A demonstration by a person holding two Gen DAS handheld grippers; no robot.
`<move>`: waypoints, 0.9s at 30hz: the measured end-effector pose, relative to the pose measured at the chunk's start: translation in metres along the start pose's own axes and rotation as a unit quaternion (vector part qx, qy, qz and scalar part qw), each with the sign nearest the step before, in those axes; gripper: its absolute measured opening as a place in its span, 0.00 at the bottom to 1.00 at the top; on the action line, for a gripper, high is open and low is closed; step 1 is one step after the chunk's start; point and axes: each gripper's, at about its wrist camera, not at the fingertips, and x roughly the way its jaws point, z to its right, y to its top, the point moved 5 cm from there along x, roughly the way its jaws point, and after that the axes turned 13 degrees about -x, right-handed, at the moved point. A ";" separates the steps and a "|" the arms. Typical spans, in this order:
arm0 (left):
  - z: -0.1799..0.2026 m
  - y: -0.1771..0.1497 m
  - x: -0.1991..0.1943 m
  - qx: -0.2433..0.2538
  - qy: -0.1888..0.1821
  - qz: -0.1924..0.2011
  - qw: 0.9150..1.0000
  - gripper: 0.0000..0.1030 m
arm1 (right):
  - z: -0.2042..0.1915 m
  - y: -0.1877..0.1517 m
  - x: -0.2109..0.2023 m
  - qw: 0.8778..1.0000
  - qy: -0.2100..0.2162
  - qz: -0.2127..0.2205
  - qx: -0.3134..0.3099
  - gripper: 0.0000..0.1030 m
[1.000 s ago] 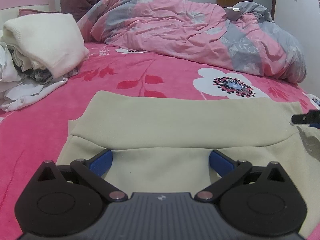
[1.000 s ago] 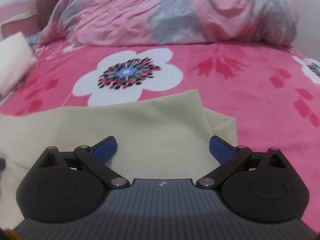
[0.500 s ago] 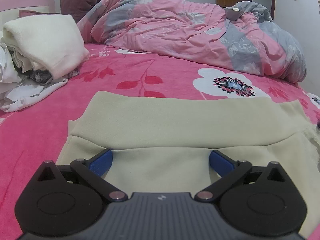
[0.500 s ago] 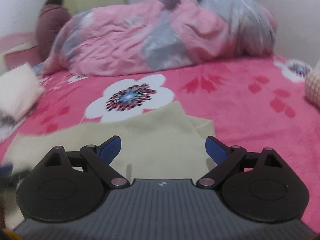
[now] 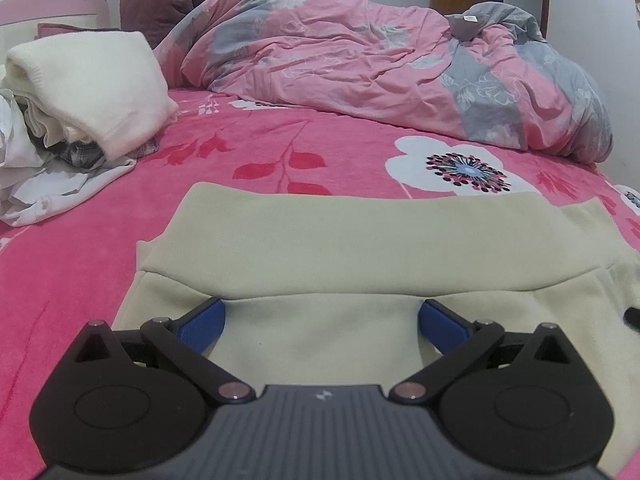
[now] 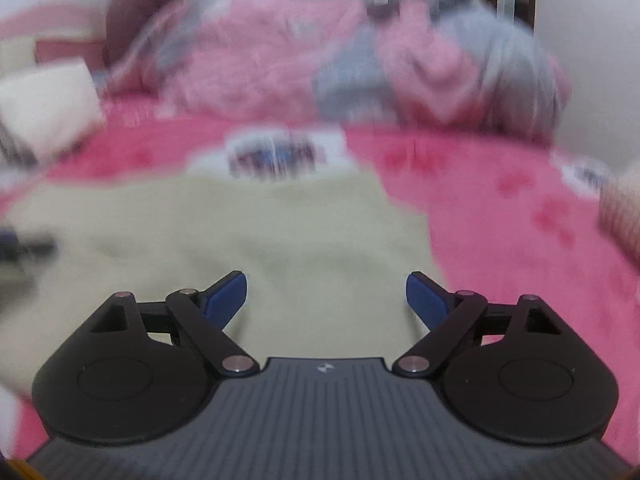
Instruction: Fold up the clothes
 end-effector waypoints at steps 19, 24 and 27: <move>0.007 0.006 -0.002 0.026 0.019 -0.018 0.999 1.00 | 0.006 0.021 0.053 1.000 0.004 -0.006 0.028 0.79; 0.021 0.030 -0.020 0.062 0.020 0.024 0.998 1.00 | 0.004 0.018 0.052 1.000 0.006 0.000 0.031 0.80; 0.012 0.040 -0.003 0.042 0.026 0.006 0.999 1.00 | 0.005 0.018 0.053 0.999 0.008 0.001 0.032 0.80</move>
